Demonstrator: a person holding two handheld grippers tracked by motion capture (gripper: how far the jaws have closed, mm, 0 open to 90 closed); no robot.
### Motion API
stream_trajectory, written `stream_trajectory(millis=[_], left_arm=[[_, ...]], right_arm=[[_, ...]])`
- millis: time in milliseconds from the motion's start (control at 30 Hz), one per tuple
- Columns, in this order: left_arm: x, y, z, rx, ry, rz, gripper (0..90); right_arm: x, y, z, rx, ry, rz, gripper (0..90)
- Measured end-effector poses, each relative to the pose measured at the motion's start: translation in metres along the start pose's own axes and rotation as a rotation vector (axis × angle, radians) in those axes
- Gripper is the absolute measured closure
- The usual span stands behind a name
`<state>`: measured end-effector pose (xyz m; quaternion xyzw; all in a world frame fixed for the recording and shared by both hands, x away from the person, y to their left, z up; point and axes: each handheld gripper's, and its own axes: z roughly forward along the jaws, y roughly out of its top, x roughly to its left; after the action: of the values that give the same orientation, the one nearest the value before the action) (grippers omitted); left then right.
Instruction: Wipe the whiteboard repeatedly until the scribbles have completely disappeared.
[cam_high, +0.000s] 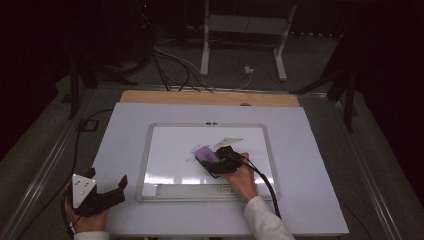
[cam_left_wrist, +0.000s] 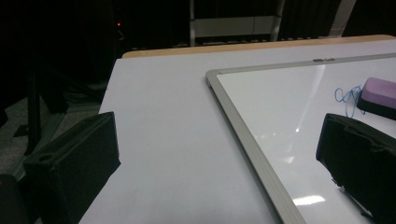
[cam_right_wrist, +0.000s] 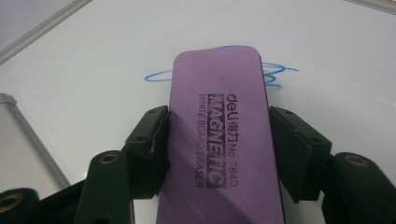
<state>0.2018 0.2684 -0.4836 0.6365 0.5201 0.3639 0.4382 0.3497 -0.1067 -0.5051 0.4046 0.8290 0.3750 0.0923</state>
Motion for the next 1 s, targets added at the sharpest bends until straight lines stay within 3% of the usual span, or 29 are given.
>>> stream_trajectory(millis=[267, 400, 567, 700, 1000], left_arm=[[0.001, 0.000, 0.000, -0.003, 0.002, -0.005, 0.2], [0.001, 0.000, -0.001, -0.006, 0.003, -0.007, 0.2], [0.001, 0.000, 0.000, 0.001, 0.002, 0.000, 0.2], [0.000, 0.000, 0.000, 0.000, 0.001, 0.001, 0.2], [0.000, 0.000, 0.000, -0.001, 0.002, -0.001, 0.2]], right_arm=[[-0.027, 0.004, -0.002, -0.019, -0.133, 0.122, 41.1], [-0.038, 0.004, -0.005, -0.026, -0.189, 0.158, 41.1], [-0.042, 0.004, -0.006, -0.028, -0.213, 0.186, 41.1], [-0.029, 0.005, -0.001, -0.032, -0.167, 0.155, 41.1], [0.015, 0.008, 0.012, 0.000, 0.008, -0.019, 41.1]])
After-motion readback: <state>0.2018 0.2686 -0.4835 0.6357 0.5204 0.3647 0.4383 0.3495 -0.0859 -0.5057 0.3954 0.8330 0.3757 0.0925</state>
